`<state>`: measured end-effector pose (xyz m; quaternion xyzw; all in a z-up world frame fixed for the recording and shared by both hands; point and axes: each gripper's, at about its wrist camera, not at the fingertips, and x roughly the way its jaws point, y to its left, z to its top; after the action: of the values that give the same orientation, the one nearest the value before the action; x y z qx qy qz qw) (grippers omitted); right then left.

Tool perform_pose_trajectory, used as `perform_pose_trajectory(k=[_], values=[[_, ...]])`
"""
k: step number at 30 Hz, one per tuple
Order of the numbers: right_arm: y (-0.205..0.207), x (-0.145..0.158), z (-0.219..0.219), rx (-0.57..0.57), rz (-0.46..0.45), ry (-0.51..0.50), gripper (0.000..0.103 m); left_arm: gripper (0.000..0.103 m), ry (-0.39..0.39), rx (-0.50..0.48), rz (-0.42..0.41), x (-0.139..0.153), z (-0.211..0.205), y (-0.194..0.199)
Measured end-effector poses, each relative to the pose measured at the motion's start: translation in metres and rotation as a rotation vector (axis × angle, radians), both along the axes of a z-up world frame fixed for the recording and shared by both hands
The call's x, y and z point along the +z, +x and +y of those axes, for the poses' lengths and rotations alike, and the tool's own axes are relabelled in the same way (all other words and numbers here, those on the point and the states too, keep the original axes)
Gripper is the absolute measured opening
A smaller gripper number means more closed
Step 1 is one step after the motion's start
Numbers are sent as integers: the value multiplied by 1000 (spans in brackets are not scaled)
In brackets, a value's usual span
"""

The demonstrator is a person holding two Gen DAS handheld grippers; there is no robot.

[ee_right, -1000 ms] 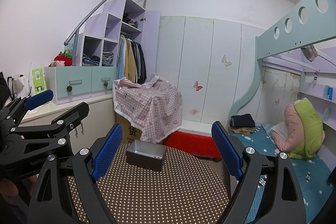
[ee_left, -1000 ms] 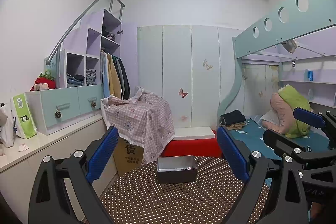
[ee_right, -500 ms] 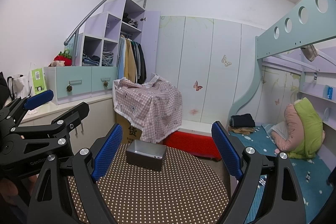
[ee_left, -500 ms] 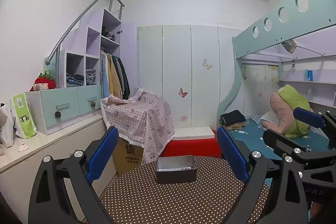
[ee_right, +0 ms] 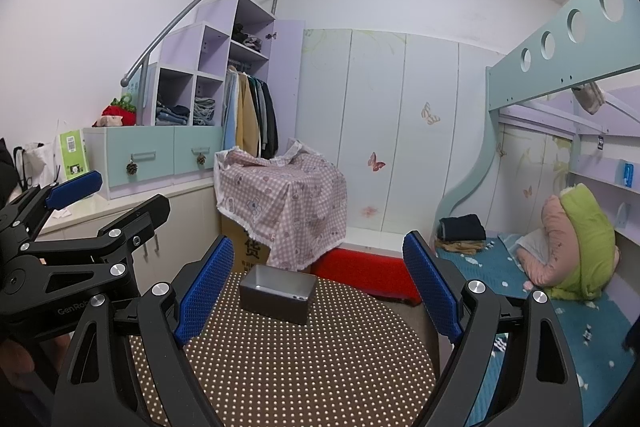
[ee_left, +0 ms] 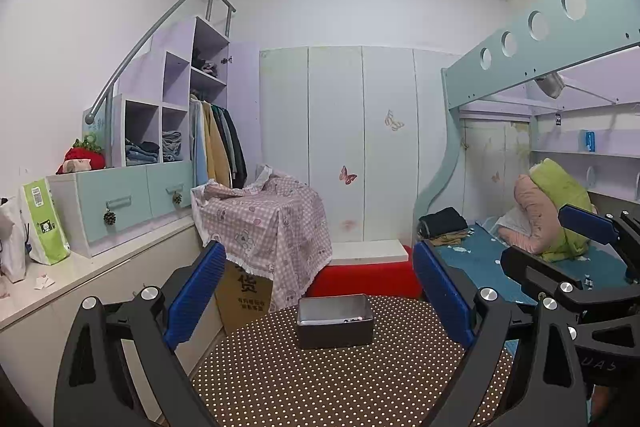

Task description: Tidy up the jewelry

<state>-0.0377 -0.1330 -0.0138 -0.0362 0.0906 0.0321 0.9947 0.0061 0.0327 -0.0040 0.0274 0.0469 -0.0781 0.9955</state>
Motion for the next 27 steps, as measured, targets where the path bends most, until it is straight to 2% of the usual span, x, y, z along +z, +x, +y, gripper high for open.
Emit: perform_pose_trajectory(k=[27], values=[[-2,-4,1,-1,8,8,84,92,8,-4,-3,-2,0,4]])
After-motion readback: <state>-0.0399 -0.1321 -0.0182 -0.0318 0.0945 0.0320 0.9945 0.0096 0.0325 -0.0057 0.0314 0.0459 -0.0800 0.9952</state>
